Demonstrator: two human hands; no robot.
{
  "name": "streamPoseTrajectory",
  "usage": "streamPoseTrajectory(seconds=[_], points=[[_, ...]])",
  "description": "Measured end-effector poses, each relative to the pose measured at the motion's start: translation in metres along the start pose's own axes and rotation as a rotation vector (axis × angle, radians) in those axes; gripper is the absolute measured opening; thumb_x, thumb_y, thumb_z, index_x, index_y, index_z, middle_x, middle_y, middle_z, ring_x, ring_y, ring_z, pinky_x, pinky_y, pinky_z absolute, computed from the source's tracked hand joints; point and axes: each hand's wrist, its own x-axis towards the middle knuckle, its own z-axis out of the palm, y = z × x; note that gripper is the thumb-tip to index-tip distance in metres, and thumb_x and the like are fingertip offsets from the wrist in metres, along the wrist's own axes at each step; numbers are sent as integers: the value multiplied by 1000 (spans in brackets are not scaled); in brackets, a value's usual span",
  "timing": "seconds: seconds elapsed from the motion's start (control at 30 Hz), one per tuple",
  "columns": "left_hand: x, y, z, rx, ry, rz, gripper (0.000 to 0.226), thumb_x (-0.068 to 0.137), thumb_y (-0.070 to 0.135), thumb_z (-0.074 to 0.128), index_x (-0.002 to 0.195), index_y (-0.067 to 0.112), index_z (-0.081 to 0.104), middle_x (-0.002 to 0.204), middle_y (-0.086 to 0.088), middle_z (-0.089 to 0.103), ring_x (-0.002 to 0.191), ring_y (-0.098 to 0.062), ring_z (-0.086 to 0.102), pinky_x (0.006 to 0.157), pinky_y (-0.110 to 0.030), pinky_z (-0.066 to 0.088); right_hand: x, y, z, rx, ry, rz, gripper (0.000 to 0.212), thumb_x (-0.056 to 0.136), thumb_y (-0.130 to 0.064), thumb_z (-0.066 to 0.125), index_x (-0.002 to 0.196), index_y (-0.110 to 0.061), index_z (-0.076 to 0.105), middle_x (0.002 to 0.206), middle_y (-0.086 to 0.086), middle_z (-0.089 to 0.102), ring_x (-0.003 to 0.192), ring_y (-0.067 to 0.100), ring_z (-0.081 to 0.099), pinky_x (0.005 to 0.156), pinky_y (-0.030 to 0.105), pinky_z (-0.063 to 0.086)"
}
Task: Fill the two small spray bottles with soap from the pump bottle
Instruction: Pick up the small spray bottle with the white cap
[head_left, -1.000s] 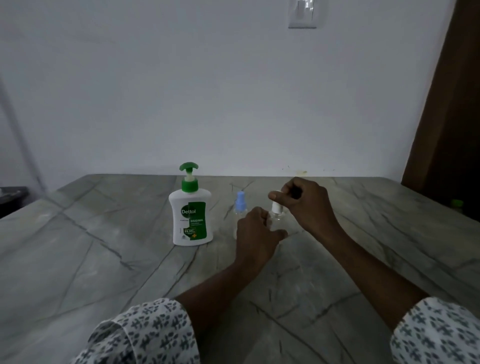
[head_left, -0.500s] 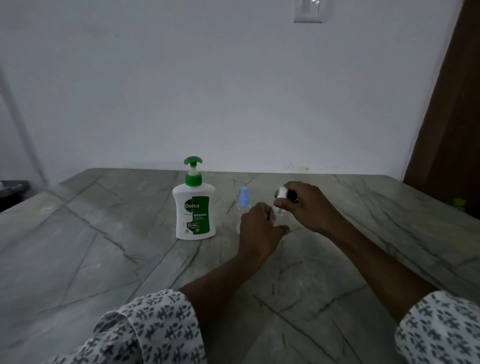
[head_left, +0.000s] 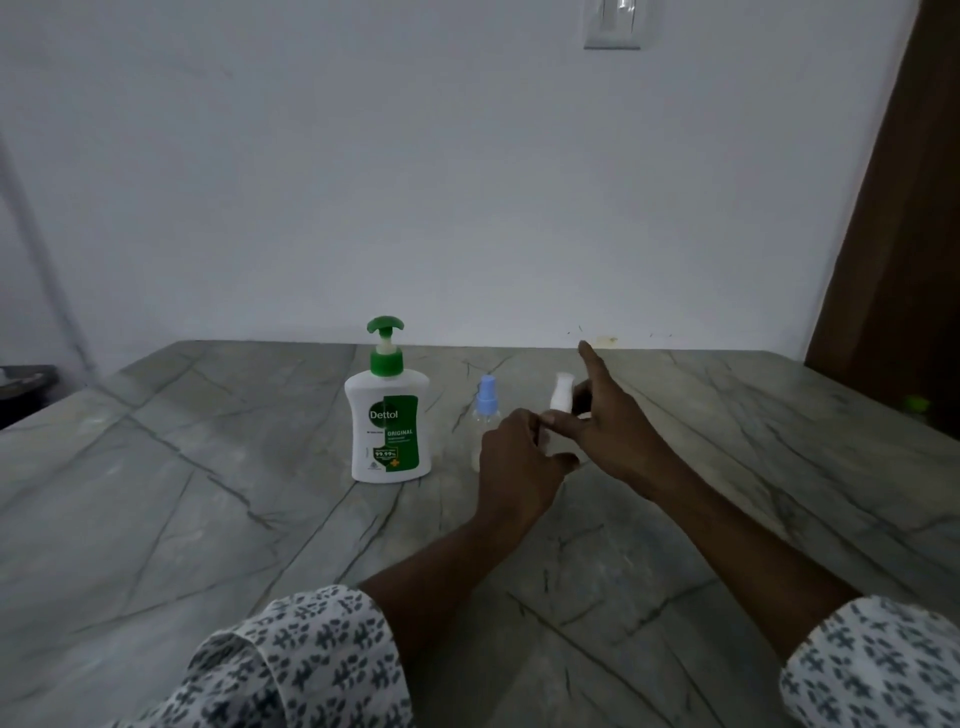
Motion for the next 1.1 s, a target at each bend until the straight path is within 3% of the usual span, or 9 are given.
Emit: streamPoseTrajectory(seconds=[0.07,0.13,0.23,0.3,0.43,0.53,0.7,0.83,1.1], points=[[0,-1,0,-3,4,0,34,74,28,84,93,15,59,82,8,57,63,2,45,56,-8,32,1,2,1,133,-58,20,91,92,-11,65,156,-32,2,117,-1,63,110,17,60,90,27,46],[0,-1,0,-18,11,10,36,74,27,85,99,12,63,86,9,58,64,3,47,58,-7,35,0,1,4,152,-70,29,93,91,-14,65,155,-34,1,133,-4,53,118,17,55,88,26,45],[-1,0,0,-30,22,19,35,73,25,85,95,14,61,82,11,57,63,2,48,55,-7,37,-2,-2,10,-4,57,-6,102,85,-25,75,157,-25,2,116,2,51,101,14,53,80,23,39],[-2,0,0,-19,13,7,34,73,26,85,88,17,56,76,10,53,61,-1,46,54,-11,33,-2,1,8,46,75,-19,99,87,-17,72,157,-26,2,106,2,61,97,15,58,83,24,41],[-1,0,0,-22,3,-8,33,73,26,84,91,15,58,81,5,58,64,-3,48,56,-11,31,-4,3,3,232,13,23,96,91,-7,65,156,-30,-1,124,-3,64,118,13,58,96,27,42],[0,0,0,-20,3,-13,37,74,26,84,99,11,62,85,5,59,70,-7,52,58,-9,33,-5,-1,4,127,95,17,101,86,-23,73,156,-27,1,112,-2,55,105,12,53,87,24,38],[0,-1,2,-29,6,-31,36,74,27,84,98,11,61,85,3,61,71,-9,52,58,-13,34,-4,2,-1,228,62,10,88,94,-11,61,156,-28,1,114,1,63,111,17,59,96,28,42],[0,0,1,-3,-3,-26,36,76,28,83,99,11,61,84,7,56,69,-4,48,56,-10,29,-7,0,2,142,50,15,98,88,-23,71,156,-27,1,104,-3,55,98,11,54,79,19,40],[1,1,0,-11,-2,-49,37,73,29,85,96,15,60,85,6,60,69,-4,50,55,-11,32,5,-5,-10,350,187,-81,75,96,-6,57,156,-22,13,122,11,64,115,20,59,98,29,44]])
